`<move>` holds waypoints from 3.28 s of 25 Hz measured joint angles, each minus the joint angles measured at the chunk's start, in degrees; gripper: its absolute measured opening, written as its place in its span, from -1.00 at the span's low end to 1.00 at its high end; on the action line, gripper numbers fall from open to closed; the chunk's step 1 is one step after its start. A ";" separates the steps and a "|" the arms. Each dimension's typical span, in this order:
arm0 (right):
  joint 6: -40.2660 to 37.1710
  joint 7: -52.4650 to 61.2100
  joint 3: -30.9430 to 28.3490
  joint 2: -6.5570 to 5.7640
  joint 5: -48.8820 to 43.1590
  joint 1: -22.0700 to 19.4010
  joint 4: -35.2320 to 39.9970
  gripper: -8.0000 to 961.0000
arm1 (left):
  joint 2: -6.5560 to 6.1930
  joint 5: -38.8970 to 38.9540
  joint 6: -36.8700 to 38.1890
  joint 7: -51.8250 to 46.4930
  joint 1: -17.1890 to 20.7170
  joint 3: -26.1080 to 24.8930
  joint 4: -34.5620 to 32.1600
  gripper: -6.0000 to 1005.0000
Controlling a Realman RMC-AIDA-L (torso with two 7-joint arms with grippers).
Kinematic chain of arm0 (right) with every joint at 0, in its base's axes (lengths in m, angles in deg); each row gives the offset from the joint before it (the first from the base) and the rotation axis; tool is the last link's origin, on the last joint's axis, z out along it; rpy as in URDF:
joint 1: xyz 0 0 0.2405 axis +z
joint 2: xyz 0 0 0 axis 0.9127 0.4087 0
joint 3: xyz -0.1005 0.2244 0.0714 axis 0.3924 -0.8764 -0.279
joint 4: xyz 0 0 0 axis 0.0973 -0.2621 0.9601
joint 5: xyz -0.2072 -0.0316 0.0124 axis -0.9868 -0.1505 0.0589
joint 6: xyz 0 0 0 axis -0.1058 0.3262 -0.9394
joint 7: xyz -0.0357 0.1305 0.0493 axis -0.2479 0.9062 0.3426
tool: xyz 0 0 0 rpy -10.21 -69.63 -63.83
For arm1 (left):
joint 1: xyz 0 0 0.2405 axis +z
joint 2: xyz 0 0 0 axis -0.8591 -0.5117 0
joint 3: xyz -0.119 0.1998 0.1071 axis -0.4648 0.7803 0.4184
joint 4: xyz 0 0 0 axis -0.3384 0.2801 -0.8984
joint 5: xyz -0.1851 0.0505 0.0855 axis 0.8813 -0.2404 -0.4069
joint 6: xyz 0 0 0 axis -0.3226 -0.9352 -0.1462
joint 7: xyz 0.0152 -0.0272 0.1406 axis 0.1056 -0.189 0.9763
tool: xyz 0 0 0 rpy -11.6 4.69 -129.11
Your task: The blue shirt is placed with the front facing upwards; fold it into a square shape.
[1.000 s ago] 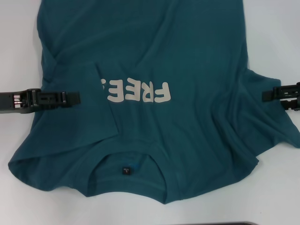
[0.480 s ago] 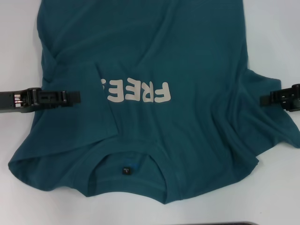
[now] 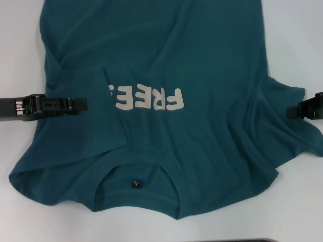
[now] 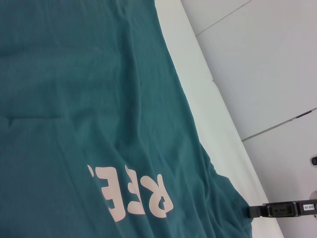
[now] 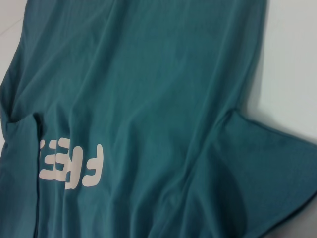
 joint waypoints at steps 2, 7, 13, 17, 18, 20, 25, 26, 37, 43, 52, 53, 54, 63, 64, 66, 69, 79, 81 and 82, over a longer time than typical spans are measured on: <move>-0.05 0.00 0.04 -0.19 0.00 -0.20 0.03 -0.41 | 0.00 0.00 0.01 -0.10 -0.01 0.00 0.01 0.00; -0.07 0.18 0.29 -0.77 0.00 -0.69 0.15 -0.71 | 0.00 0.00 0.07 -0.22 -0.02 0.00 0.00 0.00; 0.06 0.46 0.04 -0.89 0.01 -1.52 0.88 -0.91 | 0.00 -0.01 0.12 -0.25 0.02 0.00 -0.04 0.00; 0.18 0.65 -0.04 -1.12 0.01 -2.20 1.58 -0.97 | 0.00 -0.01 0.11 -0.25 0.28 0.00 -0.07 0.00; 0.12 1.05 -0.09 -1.19 0.01 -2.59 2.42 -0.96 | 0.00 -0.01 0.11 -0.25 0.32 0.00 -0.07 0.00; 0.11 2.34 -0.30 -1.27 0.01 -3.56 4.72 -0.96 | 0.00 -0.05 0.11 -0.25 0.40 0.00 -0.11 0.00; -0.04 4.40 -1.87 -1.18 0.26 -5.02 9.46 -0.94 | 0.00 -0.10 0.11 -0.15 0.50 0.00 -0.17 0.00; -0.05 4.41 -2.14 -1.21 0.26 -5.02 9.56 -0.93 | 0.00 -0.10 0.11 -0.15 0.51 0.00 -0.17 0.00; -2.67 4.44 -4.44 -1.99 0.53 -2.90 10.06 -0.88 | -0.01 -0.07 0.24 -0.23 0.62 0.00 -0.15 0.00; -8.41 4.23 -3.77 -1.08 0.46 -0.33 10.03 -0.86 | -0.03 -0.01 -0.23 -0.26 0.61 -0.07 -0.15 0.00; -10.83 4.76 -1.16 -0.65 0.07 4.54 10.02 -0.82 | -0.43 -0.18 -0.36 -0.43 0.76 -2.96 -0.15 0.00; -10.66 5.09 -0.28 -0.61 0.03 5.28 10.00 -0.82 | -0.45 -0.16 -0.35 -0.43 0.84 -3.00 -0.16 0.00; -10.46 5.50 0.64 -0.52 0.01 6.13 10.00 -0.81 | -0.45 -0.12 -0.36 -0.43 0.88 -3.00 -0.16 0.00; -5.61 6.19 4.44 3.26 0.13 12.80 8.36 -0.77 | -0.45 -0.01 -0.57 -0.43 1.05 -4.48 -0.15 0.00; -4.41 6.32 5.05 3.62 0.13 13.37 7.52 -0.77 | -0.45 -0.01 -0.57 -0.43 1.08 -4.75 -0.15 0.00; -1.99 6.50 6.33 4.16 0.13 14.10 5.53 -0.76 | -0.48 -0.01 -0.57 -0.43 1.17 -5.16 -0.16 0.00; 0.97 6.52 7.83 4.65 0.13 14.57 3.47 -0.75 | -0.50 -0.02 -0.59 -0.43 1.27 -5.29 -0.16 0.00; 1.52 8.97 7.55 3.65 3.42 14.33 -0.13 -0.71 | -0.46 -0.02 -0.77 -0.43 1.30 -6.76 -0.15 -0.01; 1.50 9.02 7.45 3.35 5.09 13.96 -0.27 -0.61 | -0.45 -0.02 -0.78 -0.43 1.30 -6.81 -0.16 -0.01; 1.16 8.39 7.42 3.26 6.43 13.58 -0.21 -0.51 | -0.45 -0.02 -0.78 -0.42 1.31 -6.85 -0.15 -0.01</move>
